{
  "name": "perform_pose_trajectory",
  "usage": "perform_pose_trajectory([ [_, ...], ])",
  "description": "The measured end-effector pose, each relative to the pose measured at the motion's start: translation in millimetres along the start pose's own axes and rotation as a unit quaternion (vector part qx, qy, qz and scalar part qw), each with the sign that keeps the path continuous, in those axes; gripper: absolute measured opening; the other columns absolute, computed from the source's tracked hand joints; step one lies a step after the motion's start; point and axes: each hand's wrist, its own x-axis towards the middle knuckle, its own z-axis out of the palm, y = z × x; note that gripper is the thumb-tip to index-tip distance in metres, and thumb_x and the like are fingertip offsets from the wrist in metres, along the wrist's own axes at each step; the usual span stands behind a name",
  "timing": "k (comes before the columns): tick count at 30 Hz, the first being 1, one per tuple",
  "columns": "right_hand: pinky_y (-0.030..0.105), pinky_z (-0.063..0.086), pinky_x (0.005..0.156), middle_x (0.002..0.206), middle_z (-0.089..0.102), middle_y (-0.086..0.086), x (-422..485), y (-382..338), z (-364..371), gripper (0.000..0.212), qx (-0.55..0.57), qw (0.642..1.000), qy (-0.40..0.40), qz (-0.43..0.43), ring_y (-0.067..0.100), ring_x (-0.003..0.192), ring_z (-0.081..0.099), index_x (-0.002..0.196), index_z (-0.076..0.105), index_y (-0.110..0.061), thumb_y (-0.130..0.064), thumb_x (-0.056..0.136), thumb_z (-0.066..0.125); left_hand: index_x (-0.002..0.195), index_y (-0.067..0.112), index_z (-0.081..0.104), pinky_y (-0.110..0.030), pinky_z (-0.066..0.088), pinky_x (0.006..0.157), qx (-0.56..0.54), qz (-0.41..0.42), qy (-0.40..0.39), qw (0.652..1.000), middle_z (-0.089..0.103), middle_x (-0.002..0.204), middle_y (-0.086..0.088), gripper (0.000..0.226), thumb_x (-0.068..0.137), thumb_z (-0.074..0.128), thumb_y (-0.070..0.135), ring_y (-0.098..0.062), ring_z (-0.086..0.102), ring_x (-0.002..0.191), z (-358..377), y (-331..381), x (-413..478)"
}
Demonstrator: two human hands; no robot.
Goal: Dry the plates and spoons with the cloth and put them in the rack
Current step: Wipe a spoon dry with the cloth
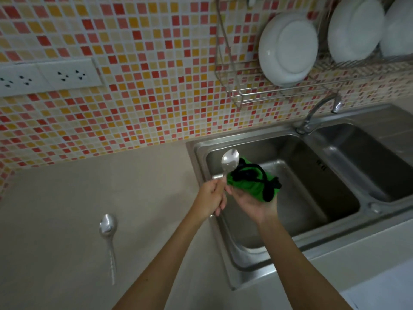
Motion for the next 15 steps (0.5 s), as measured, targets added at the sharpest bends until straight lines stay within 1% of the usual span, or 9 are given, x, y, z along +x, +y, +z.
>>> perform_pose_trajectory([
  [1,0.045,0.047,0.096,0.13,0.053,0.019,2.6,-9.9,5.3,0.084,-0.008,1.0,-0.025,0.004,0.033,0.12,0.048,0.13,0.051,-0.007,-0.048,0.062,0.077,0.065,0.013,0.049,-0.012,0.023,0.026,0.011,-0.002,-0.014,1.0,0.042,0.027,0.004,0.044,0.102,0.031,0.028,-0.004,0.032,0.019,10.4,6.6,3.7],
  [2,0.043,0.043,0.101,0.132,0.052,0.018,4.7,-21.4,11.0,0.087,-0.036,0.998,-0.045,0.001,0.032,0.122,0.047,0.134,0.048,-0.006,-0.058,0.068,0.07,0.062,0.013,0.047,-0.012,0.023,0.026,0.026,-0.002,-0.031,0.999,0.041,0.026,0.003,0.047,0.102,0.03,0.029,-0.004,0.031,0.018,22.3,13.3,7.0],
  [4,0.035,0.041,0.102,0.133,0.054,0.014,10.8,-37.1,25.1,0.079,-0.114,0.992,-0.042,-0.024,0.025,0.12,0.052,0.135,0.048,-0.007,-0.063,0.08,0.052,0.06,0.013,0.045,-0.013,0.023,0.026,0.052,-0.008,-0.069,0.996,0.04,0.025,0.003,0.048,0.103,0.028,0.027,-0.004,0.032,0.018,42.0,21.5,11.9],
  [6,0.026,0.053,0.083,0.123,0.062,0.011,17.6,-47.0,35.0,0.055,-0.17,0.983,-0.015,-0.075,0.017,0.105,0.064,0.126,0.056,-0.01,-0.051,0.091,0.045,0.061,0.013,0.044,-0.014,0.024,0.027,0.059,-0.015,-0.086,0.994,0.04,0.025,0.003,0.047,0.103,0.027,0.025,-0.004,0.032,0.019,57.7,25.5,16.8],
  [9,0.022,0.056,0.063,0.097,0.072,0.004,21.1,-57.3,35.9,0.029,-0.222,0.965,0.018,-0.139,0.012,0.082,0.07,0.101,0.065,-0.014,-0.037,0.093,0.049,0.06,0.014,0.044,-0.014,0.024,0.029,0.053,-0.012,-0.071,0.996,0.04,0.026,0.003,0.047,0.103,0.029,0.026,-0.004,0.032,0.019,72.3,29.8,24.3],
  [11,0.022,0.053,0.054,0.081,0.073,0.001,16.1,-61.3,35.8,0.03,-0.282,0.947,0.031,-0.151,0.012,0.068,0.069,0.092,0.066,-0.012,-0.039,0.092,0.052,0.06,0.013,0.043,-0.013,0.025,0.029,0.05,-0.015,-0.056,0.997,0.039,0.026,0.003,0.045,0.102,0.029,0.022,-0.003,0.031,0.02,77.3,31.8,29.3],
  [13,0.02,0.043,0.041,0.067,0.068,0.002,11.0,-61.0,32.8,0.036,-0.345,0.928,0.031,-0.138,0.01,0.049,0.061,0.09,0.064,-0.006,-0.041,0.09,0.053,0.061,0.012,0.042,-0.015,0.027,0.032,0.035,-0.028,-0.032,0.998,0.039,0.026,0.004,0.043,0.101,0.028,0.015,-0.003,0.031,0.02,80.6,32.7,34.6],
  [14,0.02,0.041,0.042,0.069,0.067,0.005,10.1,-59.6,30.6,0.038,-0.363,0.922,0.025,-0.131,0.011,0.049,0.059,0.094,0.064,-0.003,-0.039,0.09,0.054,0.061,0.011,0.042,-0.016,0.027,0.035,0.019,-0.038,-0.02,0.999,0.039,0.026,0.004,0.041,0.1,0.027,0.011,-0.003,0.03,0.02,81.1,31.5,37.8],
  [15,0.023,0.044,0.048,0.077,0.068,0.01,8.6,-60.4,29.0,0.04,-0.373,0.919,0.013,-0.128,0.014,0.057,0.062,0.1,0.064,0.0,-0.037,0.089,0.056,0.063,0.009,0.041,-0.016,0.027,0.035,-0.002,-0.049,-0.011,0.999,0.038,0.026,0.004,0.038,0.098,0.027,0.008,-0.003,0.03,0.021,81.6,31.3,40.9],
])
